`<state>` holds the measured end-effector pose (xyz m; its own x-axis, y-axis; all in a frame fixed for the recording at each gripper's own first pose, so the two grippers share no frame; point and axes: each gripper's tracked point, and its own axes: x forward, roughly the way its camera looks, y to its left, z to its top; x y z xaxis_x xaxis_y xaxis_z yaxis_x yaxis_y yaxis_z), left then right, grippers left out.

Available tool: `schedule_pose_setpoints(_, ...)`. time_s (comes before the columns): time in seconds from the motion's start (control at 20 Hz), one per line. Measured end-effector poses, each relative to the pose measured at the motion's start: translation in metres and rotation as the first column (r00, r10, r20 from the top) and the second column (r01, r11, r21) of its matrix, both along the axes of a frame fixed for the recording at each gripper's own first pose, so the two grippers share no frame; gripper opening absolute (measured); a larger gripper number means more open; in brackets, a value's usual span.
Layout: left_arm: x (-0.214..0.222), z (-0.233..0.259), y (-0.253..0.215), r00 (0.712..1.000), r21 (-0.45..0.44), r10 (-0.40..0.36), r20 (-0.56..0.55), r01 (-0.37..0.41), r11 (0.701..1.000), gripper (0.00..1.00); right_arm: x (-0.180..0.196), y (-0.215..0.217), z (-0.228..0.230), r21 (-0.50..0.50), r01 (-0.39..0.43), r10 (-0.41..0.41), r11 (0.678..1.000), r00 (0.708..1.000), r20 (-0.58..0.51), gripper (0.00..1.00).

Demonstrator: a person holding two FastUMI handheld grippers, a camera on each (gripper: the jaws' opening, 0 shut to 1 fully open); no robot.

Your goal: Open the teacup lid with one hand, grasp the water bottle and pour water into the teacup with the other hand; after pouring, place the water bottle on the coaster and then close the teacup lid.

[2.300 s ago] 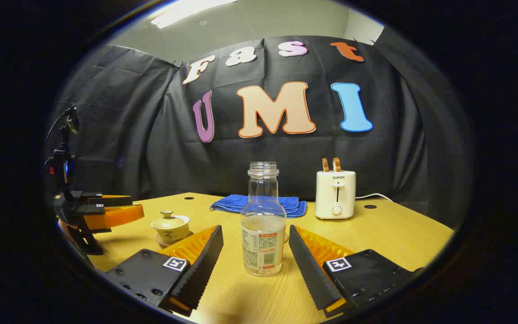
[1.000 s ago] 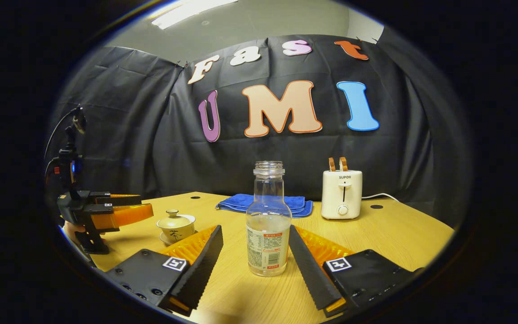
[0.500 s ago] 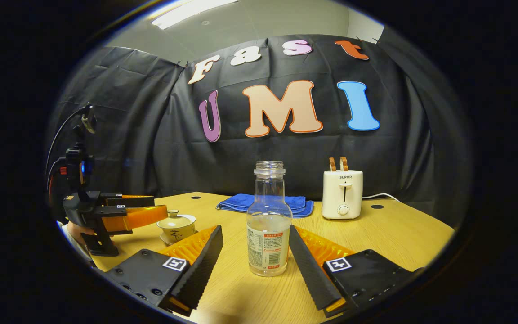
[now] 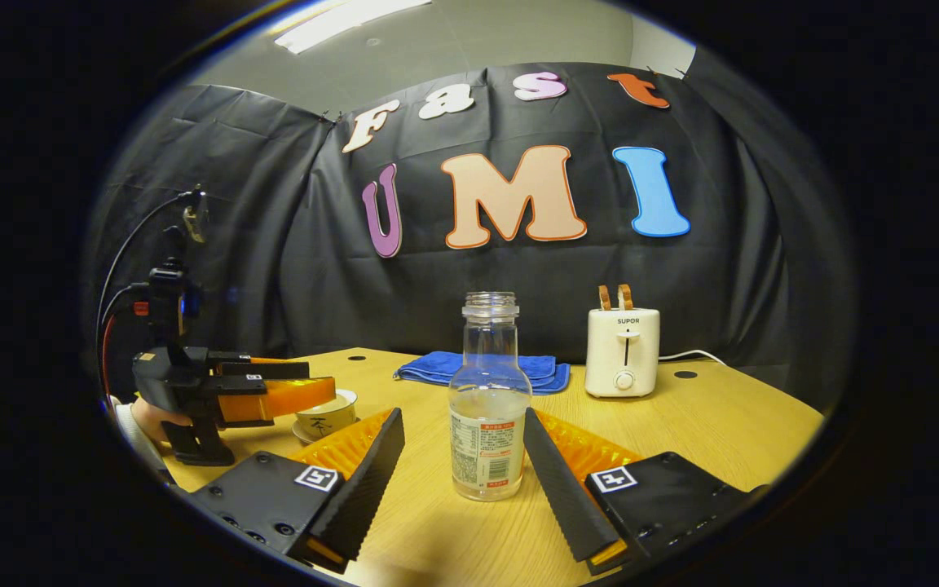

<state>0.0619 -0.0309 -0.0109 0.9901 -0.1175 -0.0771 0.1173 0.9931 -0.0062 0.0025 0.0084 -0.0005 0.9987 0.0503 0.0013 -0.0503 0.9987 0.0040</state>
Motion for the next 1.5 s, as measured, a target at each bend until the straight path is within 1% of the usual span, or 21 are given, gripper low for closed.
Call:
schedule_pose_setpoints(0.1, 0.006, -0.006, 0.0, 0.999, -0.001, -0.002, -0.039, 0.002, 1.0, 0.88, 0.0, 0.0, 0.0, 0.0, 0.0, 0.0, 1.0, 1.0, 0.0, 0.95)
schedule_pose_setpoints(0.2, 0.007, -0.011, -0.003, 0.998, 0.006, -0.009, -0.064, 0.01, 1.0, 0.89, 0.0, 0.0, 0.0, 0.0, 0.0, 0.0, 1.0, 1.0, 0.0, 0.95)
schedule_pose_setpoints(0.25, 0.008, -0.011, -0.004, 0.997, 0.01, -0.01, -0.072, 0.011, 1.0, 0.89, 0.001, 0.0, -0.001, 0.0, 0.0, 0.0, 1.0, 1.0, 0.0, 0.92)
schedule_pose_setpoints(0.3, 0.009, -0.012, -0.003, 0.997, 0.01, -0.009, -0.074, 0.009, 1.0, 0.86, 0.001, 0.0, -0.001, 0.0, 0.001, -0.001, 1.0, 1.0, 0.0, 0.92)
schedule_pose_setpoints(0.35, 0.01, -0.011, -0.002, 0.997, 0.01, -0.008, -0.077, 0.009, 1.0, 0.82, 0.001, 0.0, -0.001, 0.0, 0.001, -0.001, 1.0, 1.0, 0.0, 0.92)
schedule_pose_setpoints(0.4, 0.011, -0.012, -0.003, 0.997, 0.009, -0.007, -0.075, 0.008, 1.0, 0.81, 0.001, 0.0, -0.001, 0.0, 0.001, -0.001, 1.0, 1.0, 0.001, 0.95)
schedule_pose_setpoints(0.55, 0.014, -0.014, -0.006, 0.997, 0.01, -0.017, -0.074, 0.017, 1.0, 0.81, 0.001, 0.0, -0.001, 0.0, 0.001, -0.001, 1.0, 1.0, 0.001, 0.95)
schedule_pose_setpoints(0.6, 0.014, -0.013, -0.006, 0.997, 0.011, -0.018, -0.074, 0.019, 1.0, 0.77, 0.0, 0.0, 0.0, 0.0, 0.001, -0.001, 1.0, 1.0, 0.001, 0.95)
schedule_pose_setpoints(0.65, 0.015, -0.013, -0.006, 0.997, 0.012, -0.018, -0.081, 0.019, 1.0, 0.7, 0.0, 0.0, -0.001, 0.0, 0.001, -0.001, 1.0, 1.0, 0.001, 0.95)
schedule_pose_setpoints(0.75, 0.017, -0.015, -0.005, 0.996, 0.016, -0.013, -0.092, 0.015, 1.0, 0.64, 0.0, 0.001, -0.001, 0.0, 0.001, -0.001, 1.0, 1.0, 0.001, 0.95)
schedule_pose_setpoints(1.0, 0.016, -0.015, -0.004, 0.996, 0.015, 0.001, -0.09, 0.0, 1.0, 0.51, 0.0, 0.002, 0.0, 0.0, -0.001, 0.001, 1.0, 1.0, 0.0, 0.95)
schedule_pose_setpoints(1.1, 0.016, -0.013, 0.001, 0.997, 0.01, 0.022, -0.078, -0.021, 1.0, 0.48, 0.0, 0.001, 0.0, 0.0, -0.001, 0.001, 1.0, 1.0, 0.001, 0.95)
schedule_pose_setpoints(1.15, 0.015, -0.013, 0.004, 0.997, 0.002, 0.034, -0.075, -0.034, 0.999, 0.41, -0.001, 0.002, 0.0, 0.0, -0.001, 0.001, 1.0, 1.0, 0.0, 0.95)
schedule_pose_setpoints(1.2, 0.016, -0.011, 0.003, 0.997, -0.002, 0.033, -0.069, -0.033, 0.999, 0.36, -0.001, 0.002, 0.0, 0.0, -0.001, 0.001, 1.0, 1.0, 0.0, 0.95)
schedule_pose_setpoints(1.25, 0.017, -0.013, 0.0, 0.997, 0.001, 0.028, -0.078, -0.028, 1.0, 0.29, -0.001, 0.002, 0.0, 0.0, -0.001, 0.001, 1.0, 1.0, 0.0, 0.95)
schedule_pose_setpoints(1.3, 0.016, -0.015, -0.001, 0.996, 0.01, 0.026, -0.082, -0.025, 1.0, 0.29, -0.001, 0.002, 0.0, 0.0, -0.001, 0.001, 1.0, 1.0, 0.0, 0.92)
schedule_pose_setpoints(1.35, 0.016, -0.014, -0.001, 0.996, 0.014, 0.024, -0.08, -0.023, 1.0, 0.29, -0.001, 0.002, 0.0, 0.0, -0.001, 0.001, 1.0, 1.0, 0.0, 0.92)
schedule_pose_setpoints(1.4, 0.015, -0.013, 0.0, 0.997, 0.011, 0.023, -0.075, -0.023, 1.0, 0.3, -0.001, 0.002, 0.0, 0.0, -0.001, 0.001, 1.0, 1.0, 0.0, 0.95)
schedule_pose_setpoints(1.5, 0.015, -0.01, 0.001, 0.998, 0.0, 0.027, -0.062, -0.027, 1.0, 0.28, -0.001, 0.002, 0.0, 0.0, -0.001, 0.001, 1.0, 1.0, 0.0, 0.95)
